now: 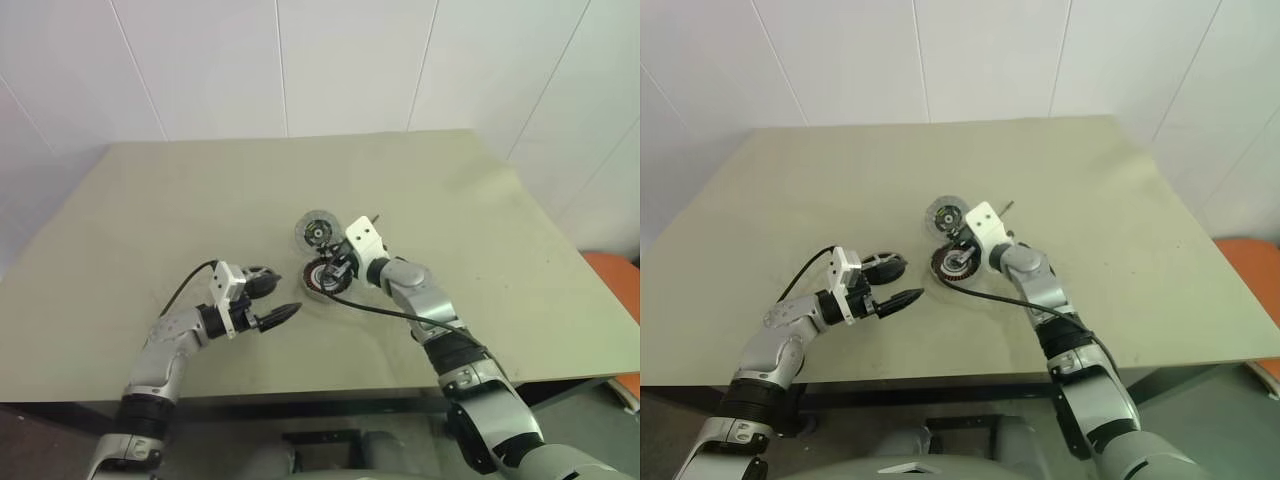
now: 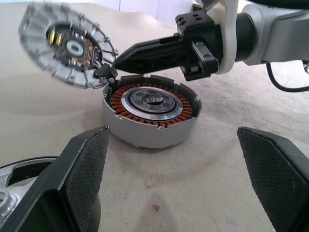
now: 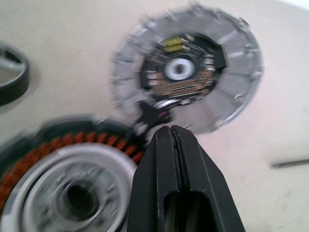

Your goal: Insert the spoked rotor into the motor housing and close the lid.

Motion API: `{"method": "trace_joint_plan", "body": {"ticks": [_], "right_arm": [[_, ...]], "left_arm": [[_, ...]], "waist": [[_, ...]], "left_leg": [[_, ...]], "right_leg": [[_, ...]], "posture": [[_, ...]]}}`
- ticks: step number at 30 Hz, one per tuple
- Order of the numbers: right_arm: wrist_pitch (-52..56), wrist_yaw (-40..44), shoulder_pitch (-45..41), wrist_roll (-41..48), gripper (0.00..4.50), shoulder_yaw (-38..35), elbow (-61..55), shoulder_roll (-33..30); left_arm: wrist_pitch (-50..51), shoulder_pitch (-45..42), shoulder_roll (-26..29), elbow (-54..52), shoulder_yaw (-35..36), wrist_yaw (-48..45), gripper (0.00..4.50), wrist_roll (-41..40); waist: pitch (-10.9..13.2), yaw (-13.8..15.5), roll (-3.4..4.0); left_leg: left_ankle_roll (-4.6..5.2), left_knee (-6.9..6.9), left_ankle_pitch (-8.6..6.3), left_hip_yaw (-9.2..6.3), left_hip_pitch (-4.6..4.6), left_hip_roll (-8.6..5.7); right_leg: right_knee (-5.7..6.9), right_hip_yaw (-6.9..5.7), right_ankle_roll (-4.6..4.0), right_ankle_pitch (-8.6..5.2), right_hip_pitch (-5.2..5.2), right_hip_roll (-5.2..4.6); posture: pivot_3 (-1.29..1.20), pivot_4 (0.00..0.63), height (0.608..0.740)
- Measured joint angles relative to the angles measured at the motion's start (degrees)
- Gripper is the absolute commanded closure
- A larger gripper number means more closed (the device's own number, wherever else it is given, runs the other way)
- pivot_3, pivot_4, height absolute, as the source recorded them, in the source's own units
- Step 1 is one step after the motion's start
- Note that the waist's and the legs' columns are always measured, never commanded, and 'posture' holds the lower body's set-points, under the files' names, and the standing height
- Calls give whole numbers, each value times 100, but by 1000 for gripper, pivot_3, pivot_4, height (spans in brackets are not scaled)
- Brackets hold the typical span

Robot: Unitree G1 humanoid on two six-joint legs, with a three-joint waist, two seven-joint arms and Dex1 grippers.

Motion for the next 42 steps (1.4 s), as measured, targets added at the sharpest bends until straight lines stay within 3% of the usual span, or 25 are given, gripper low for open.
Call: {"method": "trace_joint_plan", "body": {"ticks": [8,24,33,42], "right_arm": [[44,594,191,221,4474,9,-206,-21],[5,729,238,-254,4474,411,-321,-159],[1025,1930,859,413,4474,663,-1527,-349],[713,1301,575,282,4474,549,-979,-184]], "left_arm": [[4,0,0,0,-4,-11,0,2],[4,0,0,0,-5,-13,0,3],[2,-1,4,19,-9,-21,0,11],[-2,-8,2,93,-20,-19,0,24]], "waist": [[0,1,0],[-3,4,-2],[-12,5,-7],[-12,15,-8]], "left_leg": [[0,1,0,0,0,0],[0,6,0,0,4,-1],[0,11,0,1,6,0],[0,36,0,-1,6,-1]], "right_leg": [[1,0,0,0,1,0],[5,0,0,1,5,0],[8,0,1,1,8,0],[25,-2,0,0,11,1]], "posture": [[0,0,740],[0,0,740],[0,0,740],[0,0,740]]}}
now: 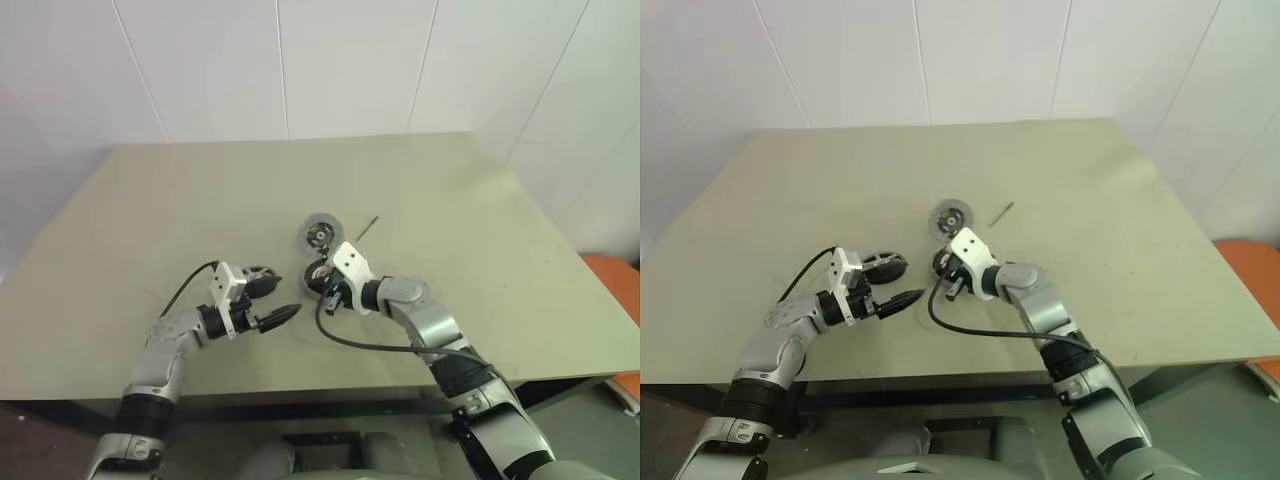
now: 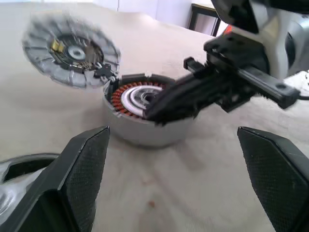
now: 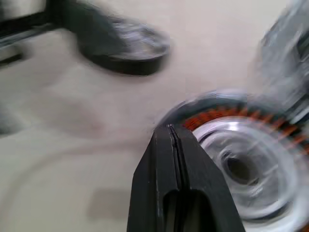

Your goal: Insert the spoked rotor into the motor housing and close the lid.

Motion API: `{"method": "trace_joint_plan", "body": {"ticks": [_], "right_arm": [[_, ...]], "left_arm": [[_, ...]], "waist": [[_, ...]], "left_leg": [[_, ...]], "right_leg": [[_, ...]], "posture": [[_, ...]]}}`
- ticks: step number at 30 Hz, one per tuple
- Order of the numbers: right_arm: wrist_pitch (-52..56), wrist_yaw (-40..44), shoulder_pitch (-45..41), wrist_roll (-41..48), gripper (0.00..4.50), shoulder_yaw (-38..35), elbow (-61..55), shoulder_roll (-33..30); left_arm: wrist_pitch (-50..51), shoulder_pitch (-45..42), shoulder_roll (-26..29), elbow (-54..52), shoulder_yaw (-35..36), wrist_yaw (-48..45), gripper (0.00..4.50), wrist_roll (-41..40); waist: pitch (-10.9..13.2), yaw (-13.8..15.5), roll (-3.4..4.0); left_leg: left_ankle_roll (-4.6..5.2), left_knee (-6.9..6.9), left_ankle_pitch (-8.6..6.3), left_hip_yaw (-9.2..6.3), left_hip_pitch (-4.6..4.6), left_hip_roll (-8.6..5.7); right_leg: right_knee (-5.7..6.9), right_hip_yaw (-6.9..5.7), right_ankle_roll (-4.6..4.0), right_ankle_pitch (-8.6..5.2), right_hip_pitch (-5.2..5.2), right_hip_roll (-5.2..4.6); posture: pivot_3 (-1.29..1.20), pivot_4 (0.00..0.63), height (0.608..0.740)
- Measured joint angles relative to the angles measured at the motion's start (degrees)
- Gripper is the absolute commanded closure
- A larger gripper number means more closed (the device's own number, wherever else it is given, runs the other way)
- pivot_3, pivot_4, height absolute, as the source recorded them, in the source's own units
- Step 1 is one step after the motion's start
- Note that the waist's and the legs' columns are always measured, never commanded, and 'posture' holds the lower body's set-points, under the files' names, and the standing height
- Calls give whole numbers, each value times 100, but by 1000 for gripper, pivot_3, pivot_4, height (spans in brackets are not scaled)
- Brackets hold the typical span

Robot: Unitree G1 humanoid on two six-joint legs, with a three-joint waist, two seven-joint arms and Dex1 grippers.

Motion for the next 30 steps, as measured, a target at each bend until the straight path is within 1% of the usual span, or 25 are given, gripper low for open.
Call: {"method": "trace_joint_plan", "body": {"ticks": [3,7,9,13,16,19,23,25,27,30], "right_arm": [[-168,-244,-32,73,4474,-128,254,208],[-283,-377,-94,431,4474,-558,382,379],[-245,-151,-111,711,4474,-707,243,357],[-176,557,-83,1022,4474,-604,-253,126],[-185,965,-60,1022,4474,-451,-317,-208],[-184,1390,31,1026,4474,-348,-500,-610],[-157,1839,73,1036,4474,-237,-938,-1082],[-147,1971,95,1054,4474,-220,-1107,-1240],[-138,2041,113,1058,4474,-211,-1225,-1364],[-117,2083,133,1064,4474,-216,-1363,-1505]], "left_arm": [[-6,-5,-1,29,-10,0,0,40],[-9,-15,-3,34,-6,1,0,49],[26,-14,-11,8,20,-1,0,-23],[305,58,41,-349,132,-29,0,-305],[655,413,225,-791,333,-62,0,-629],[1178,1034,350,-1223,653,16,0,-1081],[2183,1788,360,-1808,1264,502,0,-1989],[2647,2064,375,-1917,1541,823,0,-2346],[3051,2223,332,-1913,1830,1247,0,-2638],[3519,2099,171,-1806,2238,2044,0,-2959]], "waist": [[1,7,1],[2,5,2],[2,-7,2],[2,-32,3],[3,-35,5],[6,-26,8],[8,-11,6],[10,-8,7],[14,-1,5],[18,20,-1]], "left_leg": [[0,20,0,0,-3,-5],[0,39,0,2,-1,-9],[0,39,0,1,0,-6],[0,28,0,0,-2,-1],[0,26,0,2,-2,-2],[1,27,-1,4,-6,-3],[0,30,-1,2,-3,1],[-1,32,-2,2,0,5],[-5,34,-4,2,-1,9],[-9,36,-7,4,-2,13]], "right_leg": [[15,0,0,0,0,-2],[38,3,1,-5,1,-3],[41,3,15,-13,0,-3],[48,3,16,-13,-11,0],[46,4,1,-4,-12,-2],[43,5,7,-23,-12,-5],[44,5,7,-29,-7,-6],[44,5,4,-31,-3,-5],[43,2,3,-33,-1,-5],[37,-7,3,-33,5,-8]], "posture": [[0,0,740],[0,0,740],[0,0,740],[0,0,740],[0,0,740],[0,0,740],[0,0,740],[0,0,740],[0,0,740],[0,0,740]]}}
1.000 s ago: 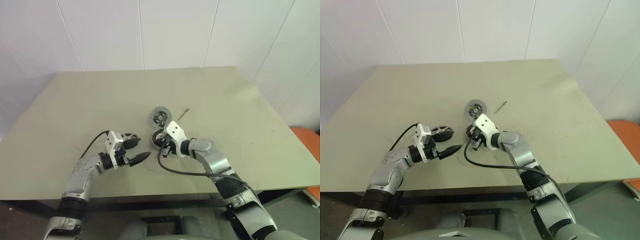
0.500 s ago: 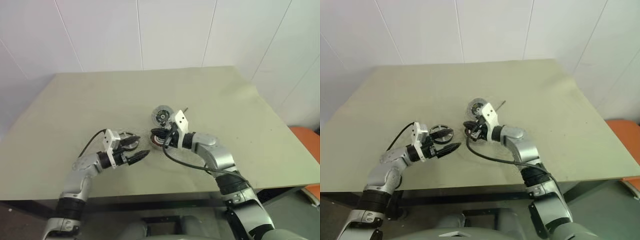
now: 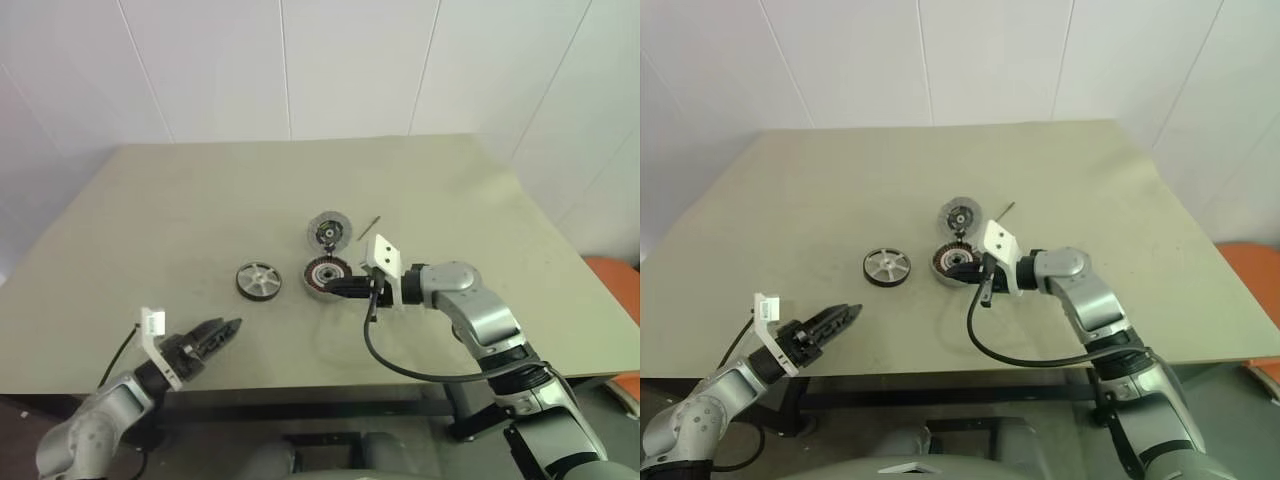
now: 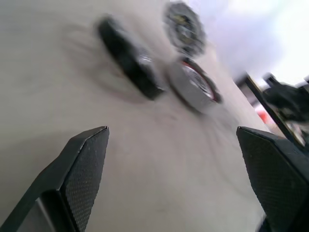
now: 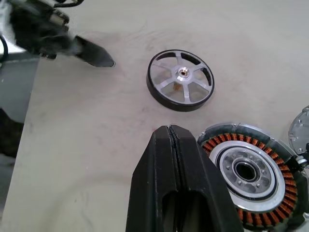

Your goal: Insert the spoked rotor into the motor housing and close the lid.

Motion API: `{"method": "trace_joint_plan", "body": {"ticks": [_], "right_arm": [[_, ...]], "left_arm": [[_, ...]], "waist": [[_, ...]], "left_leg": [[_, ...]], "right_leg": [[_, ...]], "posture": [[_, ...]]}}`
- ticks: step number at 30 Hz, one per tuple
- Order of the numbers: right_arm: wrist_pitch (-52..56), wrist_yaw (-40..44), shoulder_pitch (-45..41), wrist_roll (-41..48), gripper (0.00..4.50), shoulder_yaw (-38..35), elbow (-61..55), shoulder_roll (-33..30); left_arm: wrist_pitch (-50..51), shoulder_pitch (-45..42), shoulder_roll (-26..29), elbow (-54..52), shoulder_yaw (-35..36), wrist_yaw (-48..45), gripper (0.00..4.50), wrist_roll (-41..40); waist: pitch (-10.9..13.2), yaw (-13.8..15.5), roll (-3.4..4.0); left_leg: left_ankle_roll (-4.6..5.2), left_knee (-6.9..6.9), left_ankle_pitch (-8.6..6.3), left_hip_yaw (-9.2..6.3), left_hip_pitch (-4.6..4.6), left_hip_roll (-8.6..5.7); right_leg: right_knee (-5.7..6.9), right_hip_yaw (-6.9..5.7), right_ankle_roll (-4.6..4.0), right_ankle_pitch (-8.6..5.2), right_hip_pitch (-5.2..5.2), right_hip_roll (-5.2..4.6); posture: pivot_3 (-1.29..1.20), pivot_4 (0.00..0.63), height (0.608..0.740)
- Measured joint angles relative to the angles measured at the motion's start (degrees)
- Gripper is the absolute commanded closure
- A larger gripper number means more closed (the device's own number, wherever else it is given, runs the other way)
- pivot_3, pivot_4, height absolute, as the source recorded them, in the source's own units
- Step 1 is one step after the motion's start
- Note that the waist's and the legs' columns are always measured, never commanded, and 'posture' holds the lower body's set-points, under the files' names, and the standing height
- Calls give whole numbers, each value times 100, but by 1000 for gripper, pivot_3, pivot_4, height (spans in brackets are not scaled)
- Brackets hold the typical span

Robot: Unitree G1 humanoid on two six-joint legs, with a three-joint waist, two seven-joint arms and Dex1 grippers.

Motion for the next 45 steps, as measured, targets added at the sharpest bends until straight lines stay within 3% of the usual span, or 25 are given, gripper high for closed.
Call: {"method": "trace_joint_plan", "body": {"ticks": [8,17,20,30,38,45], "right_arm": [[34,-15,26,6,4474,-10,-132,-118],[50,-198,146,7,4474,-42,-156,-186],[78,-308,167,12,4500,-48,-232,-155],[239,-498,350,190,4500,-223,-430,-221],[552,-326,423,583,4500,-498,-512,-529],[749,-107,610,851,4500,-945,-519,-1136]], "left_arm": [[1767,-1434,-587,786,624,2100,0,-1295],[2197,-2439,-965,1500,372,2593,0,-1207],[1878,-2723,-1080,1868,204,2484,621,-839],[1769,-2856,-1117,2156,276,2225,3946,-594],[2287,-2980,-1250,2341,761,2534,4025,-1054],[3017,-3606,-1632,2752,1280,2925,4025,-2243]], "waist": [[-3,148,0],[-5,272,-3],[-12,336,7],[-14,267,2],[-8,269,-8],[3,265,-24]], "left_leg": [[1,11,3,0,3,-3],[-4,10,0,5,-1,-25],[-14,10,-1,6,3,-25],[-15,9,-2,5,1,-20],[-13,4,-1,4,-9,-19],[-12,-11,-1,0,-18,-17]], "right_leg": [[2,-9,4,3,11,-5],[-4,-8,9,0,11,-18],[-4,-14,8,-2,19,-21],[-6,-14,9,-2,16,-22],[-16,-13,12,-2,8,-21],[-54,-18,29,9,12,-19]], "posture": [[0,0,740],[0,0,740],[0,0,740],[0,0,740],[0,0,740],[0,0,740]]}}
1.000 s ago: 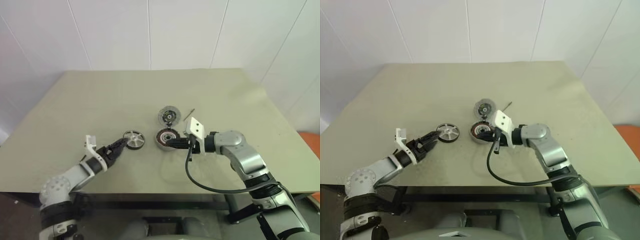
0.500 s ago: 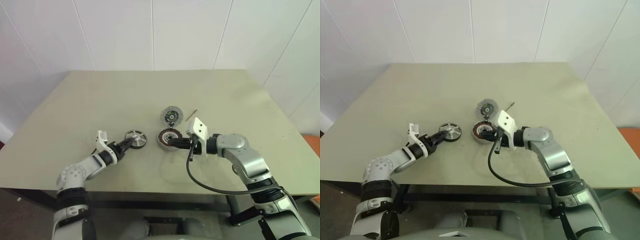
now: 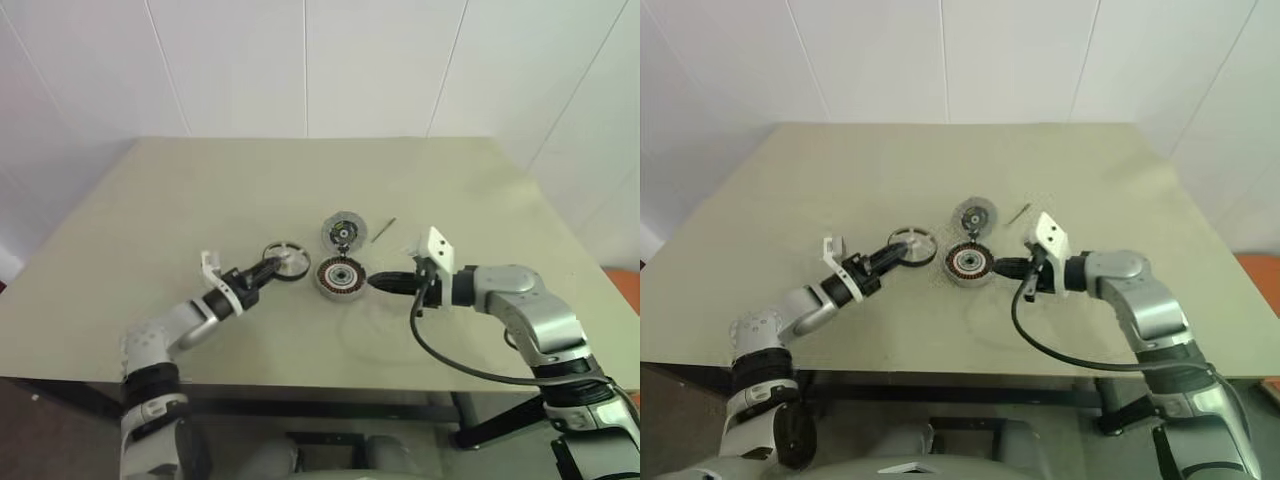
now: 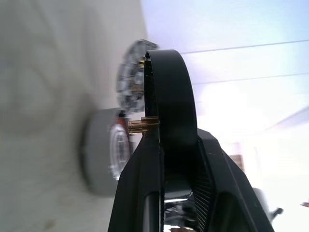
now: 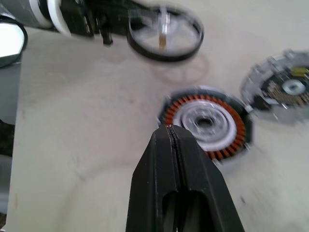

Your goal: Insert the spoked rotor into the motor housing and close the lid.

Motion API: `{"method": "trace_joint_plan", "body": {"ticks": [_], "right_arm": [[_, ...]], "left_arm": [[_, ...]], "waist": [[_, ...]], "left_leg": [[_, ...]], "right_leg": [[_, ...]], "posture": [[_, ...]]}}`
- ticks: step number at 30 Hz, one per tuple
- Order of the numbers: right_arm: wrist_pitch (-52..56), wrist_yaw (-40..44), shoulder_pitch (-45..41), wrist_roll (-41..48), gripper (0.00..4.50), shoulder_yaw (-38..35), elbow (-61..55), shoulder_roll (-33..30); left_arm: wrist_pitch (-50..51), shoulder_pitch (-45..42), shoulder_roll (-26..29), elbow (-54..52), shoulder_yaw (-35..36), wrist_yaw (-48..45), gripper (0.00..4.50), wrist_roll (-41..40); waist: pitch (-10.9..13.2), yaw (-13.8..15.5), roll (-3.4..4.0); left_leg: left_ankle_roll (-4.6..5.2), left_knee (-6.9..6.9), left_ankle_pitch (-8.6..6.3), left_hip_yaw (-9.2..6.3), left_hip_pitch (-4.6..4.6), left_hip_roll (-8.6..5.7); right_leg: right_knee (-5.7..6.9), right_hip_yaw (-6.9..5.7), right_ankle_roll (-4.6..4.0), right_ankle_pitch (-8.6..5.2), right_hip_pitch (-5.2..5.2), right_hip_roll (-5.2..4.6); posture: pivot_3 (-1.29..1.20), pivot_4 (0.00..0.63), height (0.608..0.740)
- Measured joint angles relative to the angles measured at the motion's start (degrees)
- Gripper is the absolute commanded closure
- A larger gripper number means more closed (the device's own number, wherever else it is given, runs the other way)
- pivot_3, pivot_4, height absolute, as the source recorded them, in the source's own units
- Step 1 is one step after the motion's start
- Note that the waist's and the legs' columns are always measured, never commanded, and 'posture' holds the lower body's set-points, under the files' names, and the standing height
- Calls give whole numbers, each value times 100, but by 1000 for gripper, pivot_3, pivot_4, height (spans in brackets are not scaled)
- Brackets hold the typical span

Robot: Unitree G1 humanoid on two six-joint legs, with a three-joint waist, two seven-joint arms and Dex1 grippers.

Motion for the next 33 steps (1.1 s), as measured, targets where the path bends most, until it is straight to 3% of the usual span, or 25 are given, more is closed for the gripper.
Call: {"method": "trace_joint_plan", "body": {"ticks": [9,18,33], "right_arm": [[31,-161,224,8,4500,-83,-37,-3],[136,-550,609,53,4500,-110,-430,152],[225,-753,735,117,4500,-114,-618,170]], "left_arm": [[16,-574,-154,1214,-286,-128,4025,303],[-127,-1244,-21,2277,-700,-1145,4025,1180],[-260,-1753,30,3075,-1081,-2530,4025,2241]], "waist": [[1,14,-3],[0,6,-3],[0,7,-3]], "left_leg": [[12,-4,5,1,-15,1],[13,-2,3,1,-28,-3],[19,9,6,0,-58,-4]], "right_leg": [[-14,1,0,3,-10,1],[-20,0,5,6,-17,0],[-21,-1,-9,27,-41,-1]], "posture": [[0,0,740],[0,0,740],[0,0,740]]}}
